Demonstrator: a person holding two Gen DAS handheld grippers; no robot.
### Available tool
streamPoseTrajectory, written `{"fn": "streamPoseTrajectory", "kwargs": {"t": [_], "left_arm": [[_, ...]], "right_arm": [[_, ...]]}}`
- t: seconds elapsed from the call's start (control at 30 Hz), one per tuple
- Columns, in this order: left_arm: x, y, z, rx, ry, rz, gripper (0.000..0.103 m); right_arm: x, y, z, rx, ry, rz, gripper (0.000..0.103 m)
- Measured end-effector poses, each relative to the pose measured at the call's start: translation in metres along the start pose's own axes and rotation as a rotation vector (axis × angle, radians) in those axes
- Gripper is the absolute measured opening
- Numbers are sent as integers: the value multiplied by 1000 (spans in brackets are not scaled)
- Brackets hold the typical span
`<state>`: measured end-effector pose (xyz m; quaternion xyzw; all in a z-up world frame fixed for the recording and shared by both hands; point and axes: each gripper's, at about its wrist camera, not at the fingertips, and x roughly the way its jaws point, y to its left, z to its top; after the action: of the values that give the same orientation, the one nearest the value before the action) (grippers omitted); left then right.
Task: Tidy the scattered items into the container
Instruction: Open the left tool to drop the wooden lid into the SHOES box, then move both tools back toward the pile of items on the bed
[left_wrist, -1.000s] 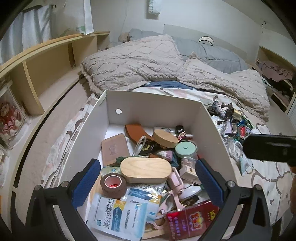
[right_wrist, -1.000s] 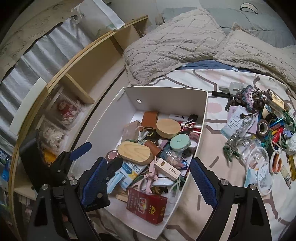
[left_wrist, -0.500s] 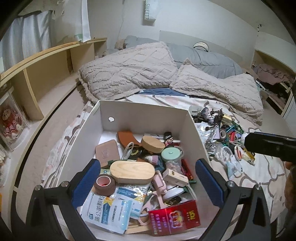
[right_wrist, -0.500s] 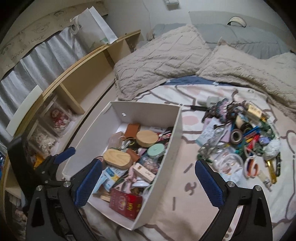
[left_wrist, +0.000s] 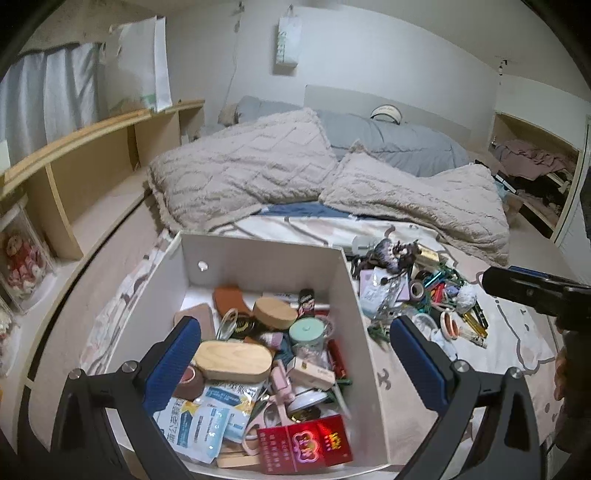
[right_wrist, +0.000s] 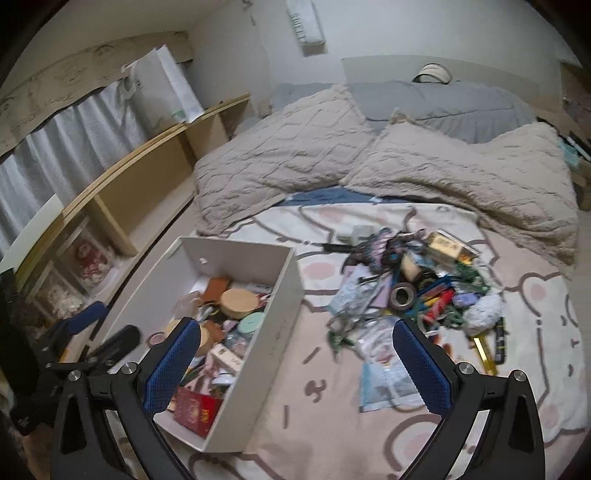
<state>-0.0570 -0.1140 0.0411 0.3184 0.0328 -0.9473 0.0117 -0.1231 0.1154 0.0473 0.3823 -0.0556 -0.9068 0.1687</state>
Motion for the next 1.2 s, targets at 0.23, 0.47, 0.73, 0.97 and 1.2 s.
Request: {"fn": "streamPoseTrajectory", "kwargs": {"t": [0.23,0.47,0.73,0.97,1.2], "left_arm": [[-13,-23,15,19,-47,-20,103],[-6,-57,38,3,-43,-55,103],[10,-101,61,37,-31,-79,103],[40,-126,54,83,-18,-42,103],[77,-144,31,81,72,-63,103]], "right_arm": [[-21,-26,12,9,-35,-31,103],[-43,-56,26,-1,-71,-81,103],[-47,-101,34,-11,-60,-169,103],[-27,-148,21,38,-30,-220,103],[-6,-157,-2,18,15,-211,103]]}}
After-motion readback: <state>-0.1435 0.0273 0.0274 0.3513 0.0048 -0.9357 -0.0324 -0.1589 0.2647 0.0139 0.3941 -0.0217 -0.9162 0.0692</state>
